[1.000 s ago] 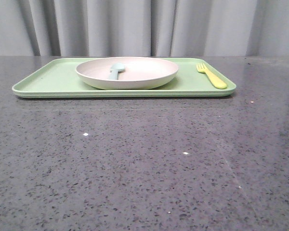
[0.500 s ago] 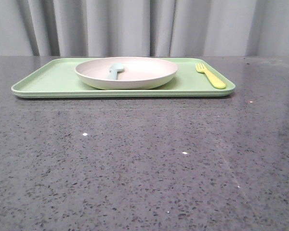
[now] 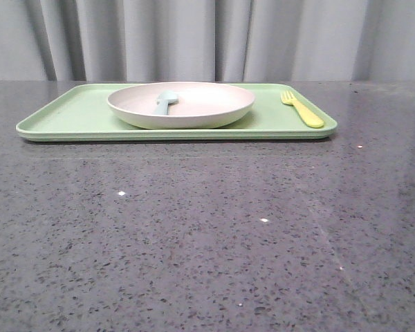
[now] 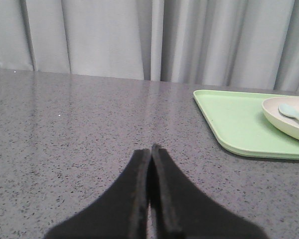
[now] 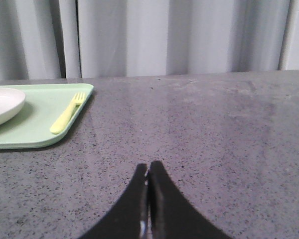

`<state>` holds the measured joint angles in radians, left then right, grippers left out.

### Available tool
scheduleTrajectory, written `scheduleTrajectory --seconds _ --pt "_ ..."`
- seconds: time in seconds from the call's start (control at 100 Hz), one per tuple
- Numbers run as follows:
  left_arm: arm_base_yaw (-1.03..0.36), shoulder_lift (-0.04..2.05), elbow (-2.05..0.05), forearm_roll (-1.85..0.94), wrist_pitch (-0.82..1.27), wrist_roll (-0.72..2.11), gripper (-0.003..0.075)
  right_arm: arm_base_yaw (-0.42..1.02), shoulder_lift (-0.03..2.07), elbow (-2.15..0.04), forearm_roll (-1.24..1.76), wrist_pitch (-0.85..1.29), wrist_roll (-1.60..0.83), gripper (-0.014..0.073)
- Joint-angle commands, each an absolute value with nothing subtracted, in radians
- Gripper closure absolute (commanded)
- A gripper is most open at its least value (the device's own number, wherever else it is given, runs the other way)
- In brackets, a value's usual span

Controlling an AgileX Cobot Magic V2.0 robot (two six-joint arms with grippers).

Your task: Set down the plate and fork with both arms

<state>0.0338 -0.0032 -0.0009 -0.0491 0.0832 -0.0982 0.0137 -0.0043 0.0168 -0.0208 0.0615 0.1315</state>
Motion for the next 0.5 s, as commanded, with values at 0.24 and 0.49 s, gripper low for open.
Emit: scheduleTrajectory --seconds 0.24,0.49 --pt "0.034 -0.035 0.013 -0.054 0.000 -0.102 0.0741 0.008 -0.034 0.022 -0.019 -0.046 0.117 0.0660" --pt "0.034 -0.035 0.013 -0.054 0.000 -0.102 0.0741 0.008 -0.034 0.022 -0.019 -0.046 0.117 0.0660"
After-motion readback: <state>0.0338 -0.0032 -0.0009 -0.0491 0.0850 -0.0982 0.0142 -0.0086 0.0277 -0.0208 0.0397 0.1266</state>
